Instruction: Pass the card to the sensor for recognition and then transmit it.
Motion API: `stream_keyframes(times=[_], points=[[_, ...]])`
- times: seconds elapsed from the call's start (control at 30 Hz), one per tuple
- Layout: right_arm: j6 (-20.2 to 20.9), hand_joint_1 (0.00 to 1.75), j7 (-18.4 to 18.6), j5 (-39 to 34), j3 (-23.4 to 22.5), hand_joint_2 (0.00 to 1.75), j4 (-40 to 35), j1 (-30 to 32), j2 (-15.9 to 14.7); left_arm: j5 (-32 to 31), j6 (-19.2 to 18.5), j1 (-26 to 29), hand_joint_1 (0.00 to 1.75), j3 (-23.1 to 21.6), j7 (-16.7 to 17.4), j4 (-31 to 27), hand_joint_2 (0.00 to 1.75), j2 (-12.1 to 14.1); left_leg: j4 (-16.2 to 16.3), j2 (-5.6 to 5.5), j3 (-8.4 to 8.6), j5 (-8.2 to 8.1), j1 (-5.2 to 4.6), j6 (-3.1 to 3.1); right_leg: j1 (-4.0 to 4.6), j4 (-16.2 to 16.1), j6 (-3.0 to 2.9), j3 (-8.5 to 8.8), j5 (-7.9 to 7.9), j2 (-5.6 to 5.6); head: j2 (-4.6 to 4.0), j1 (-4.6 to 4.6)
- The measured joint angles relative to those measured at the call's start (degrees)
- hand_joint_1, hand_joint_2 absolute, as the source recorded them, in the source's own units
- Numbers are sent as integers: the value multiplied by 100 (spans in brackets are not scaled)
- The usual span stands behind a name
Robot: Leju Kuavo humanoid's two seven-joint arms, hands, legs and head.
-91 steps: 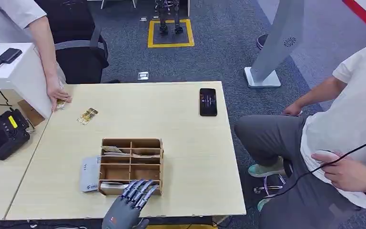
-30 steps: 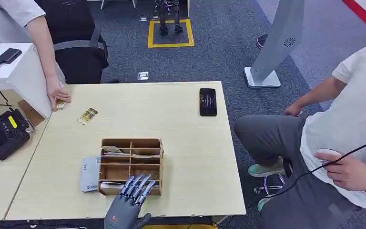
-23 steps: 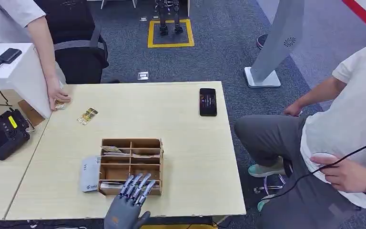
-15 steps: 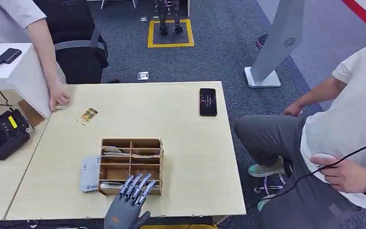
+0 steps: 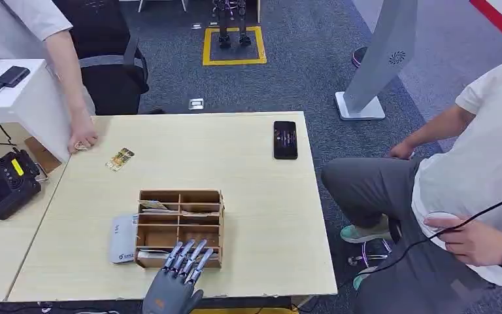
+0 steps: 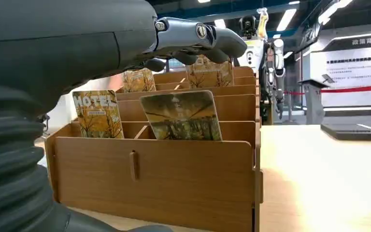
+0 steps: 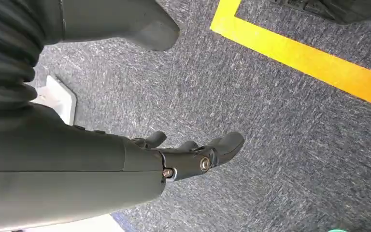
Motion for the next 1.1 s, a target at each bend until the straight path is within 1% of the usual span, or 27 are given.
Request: stream_keyframes(times=[0.1, 0.5, 0.73, 1.1], points=[[-2, 0, -2, 2, 0, 175, 0, 0, -2, -138, 0, -5, 0, 0, 122, 39, 175, 0, 0, 0, 0, 0, 0, 0, 0, 0, 0, 0, 0, 0, 0, 0], [-4, 0, -7, 2, 0, 175, 0, 0, 0, -170, 2, -11, 0, 20, 299, 101, 175, -4, 0, 0, 0, 0, 0, 0, 0, 0, 0, 0, 0, 0, 0, 0], [-9, 0, -2, 0, 0, 175, 0, 6, 0, -186, 17, -10, 0, 120, 424, 103, 175, -79, 0, 0, 0, 0, 0, 0, 0, 0, 0, 0, 0, 0, 0, 0], [-11, 0, 17, 2, 0, 175, 0, 22, 2, -199, 52, -10, 0, 197, 485, 103, 175, -142, 0, 0, 0, 0, 0, 0, 0, 0, 0, 0, 0, 0, 0, 0]])
